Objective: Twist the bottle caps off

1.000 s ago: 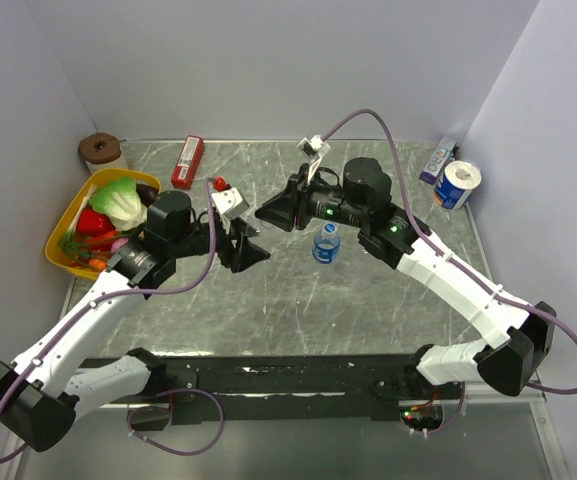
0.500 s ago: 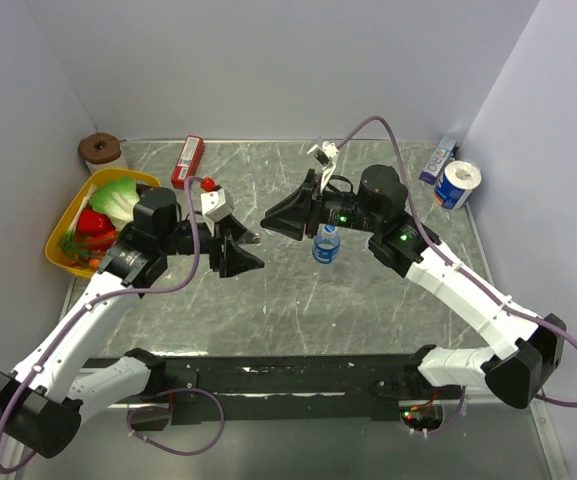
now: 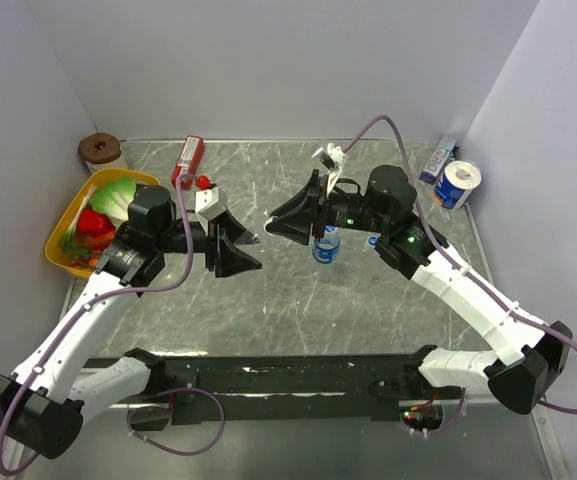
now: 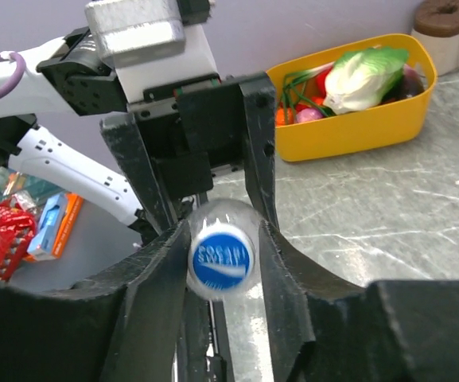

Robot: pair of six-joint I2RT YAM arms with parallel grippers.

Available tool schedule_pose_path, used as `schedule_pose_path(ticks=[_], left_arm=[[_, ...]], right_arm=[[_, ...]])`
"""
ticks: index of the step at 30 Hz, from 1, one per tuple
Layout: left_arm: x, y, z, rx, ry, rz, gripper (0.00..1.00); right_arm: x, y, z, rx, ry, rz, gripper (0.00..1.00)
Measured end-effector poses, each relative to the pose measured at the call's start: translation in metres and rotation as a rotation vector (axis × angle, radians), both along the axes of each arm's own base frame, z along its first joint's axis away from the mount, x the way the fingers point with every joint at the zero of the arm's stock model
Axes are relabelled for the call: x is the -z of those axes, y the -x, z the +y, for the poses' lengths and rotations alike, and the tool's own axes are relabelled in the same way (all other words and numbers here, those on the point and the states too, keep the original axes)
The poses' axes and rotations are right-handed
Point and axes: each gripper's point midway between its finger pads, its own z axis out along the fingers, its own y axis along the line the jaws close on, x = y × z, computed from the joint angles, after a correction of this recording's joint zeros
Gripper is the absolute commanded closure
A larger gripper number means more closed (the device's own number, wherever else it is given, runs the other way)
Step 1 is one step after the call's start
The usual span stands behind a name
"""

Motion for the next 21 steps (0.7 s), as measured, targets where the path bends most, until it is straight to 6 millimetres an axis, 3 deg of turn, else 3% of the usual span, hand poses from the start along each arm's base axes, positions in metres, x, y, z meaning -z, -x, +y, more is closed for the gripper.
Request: schedule_pose_path(ticks=[7,15,21], left_arm=[[-0.003,-0.002,0.0,-0.002,0.009,-0.014,0.51],[-0.003,-0.002,0.001,-0.003,0.009,-0.013,0.53],[-0.005,0.006,0.0,0.039,0.02,0.009,0.53]], right_arm=[[0.0,-0.005,-0.006,0.015,0.003,-0.001,0.43],[0.0,-0.001,-0.006,-0.009,0.003,-0.002,0.61],[-0.001,0.01,-0.007,-0.071,0.004,-0.025,0.64]])
